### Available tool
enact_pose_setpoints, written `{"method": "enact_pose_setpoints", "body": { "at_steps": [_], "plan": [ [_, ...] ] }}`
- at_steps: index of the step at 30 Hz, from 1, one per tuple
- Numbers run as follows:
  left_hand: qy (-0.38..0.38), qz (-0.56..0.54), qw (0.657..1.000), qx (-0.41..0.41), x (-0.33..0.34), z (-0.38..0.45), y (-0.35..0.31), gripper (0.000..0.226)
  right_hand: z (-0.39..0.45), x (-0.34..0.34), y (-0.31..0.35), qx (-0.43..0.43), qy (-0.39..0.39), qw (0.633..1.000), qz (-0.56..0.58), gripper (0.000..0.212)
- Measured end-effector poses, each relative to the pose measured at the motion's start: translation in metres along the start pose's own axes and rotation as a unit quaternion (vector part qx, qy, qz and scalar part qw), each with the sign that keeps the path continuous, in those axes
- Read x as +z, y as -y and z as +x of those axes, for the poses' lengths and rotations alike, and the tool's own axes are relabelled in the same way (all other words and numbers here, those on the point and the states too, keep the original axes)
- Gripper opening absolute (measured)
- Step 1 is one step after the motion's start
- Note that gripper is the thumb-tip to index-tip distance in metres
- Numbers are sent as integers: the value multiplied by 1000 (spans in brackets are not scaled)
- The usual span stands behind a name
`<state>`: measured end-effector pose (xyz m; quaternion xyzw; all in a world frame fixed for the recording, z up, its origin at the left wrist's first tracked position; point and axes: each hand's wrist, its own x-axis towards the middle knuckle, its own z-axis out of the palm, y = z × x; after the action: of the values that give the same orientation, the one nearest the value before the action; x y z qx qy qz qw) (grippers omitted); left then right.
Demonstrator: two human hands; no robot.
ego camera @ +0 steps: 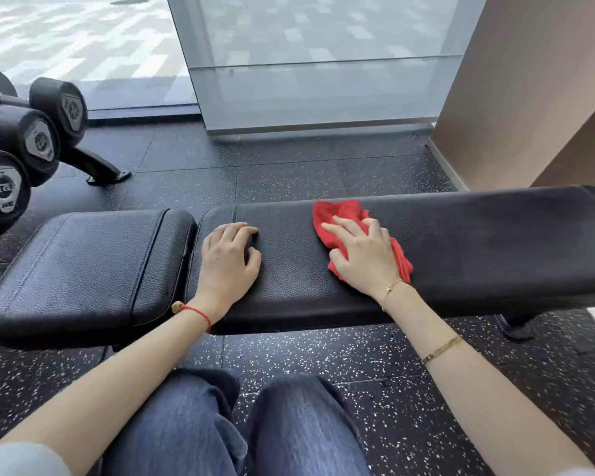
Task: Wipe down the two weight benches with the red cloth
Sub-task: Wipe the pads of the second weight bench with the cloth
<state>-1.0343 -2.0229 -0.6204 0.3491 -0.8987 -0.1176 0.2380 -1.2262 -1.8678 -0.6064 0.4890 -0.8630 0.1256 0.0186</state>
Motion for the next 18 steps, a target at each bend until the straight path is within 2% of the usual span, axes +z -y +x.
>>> {"method": "enact_pose_setpoints", "body": {
  "at_steps": [2,5,11,15,18],
  "plan": [
    [0,-3,1000,4,1,-1,2,32,-18,-2,-2,-30,0,1000,6,51],
    [2,-1,1000,12,3,-2,5,33,-38,-9,-27,-22,-22,999,17,52],
    [5,5,1000,14,3,-2,1,37,-35,-18,-100,124,-76,989,1,48],
    [0,14,1000,9,2,-1,-2,40,-1,-22,-124,230,-79,970,-1,43],
    [-6,20,1000,3,2,0,-4,39,12,-20,-106,219,-70,973,0,44]
  ]
}}
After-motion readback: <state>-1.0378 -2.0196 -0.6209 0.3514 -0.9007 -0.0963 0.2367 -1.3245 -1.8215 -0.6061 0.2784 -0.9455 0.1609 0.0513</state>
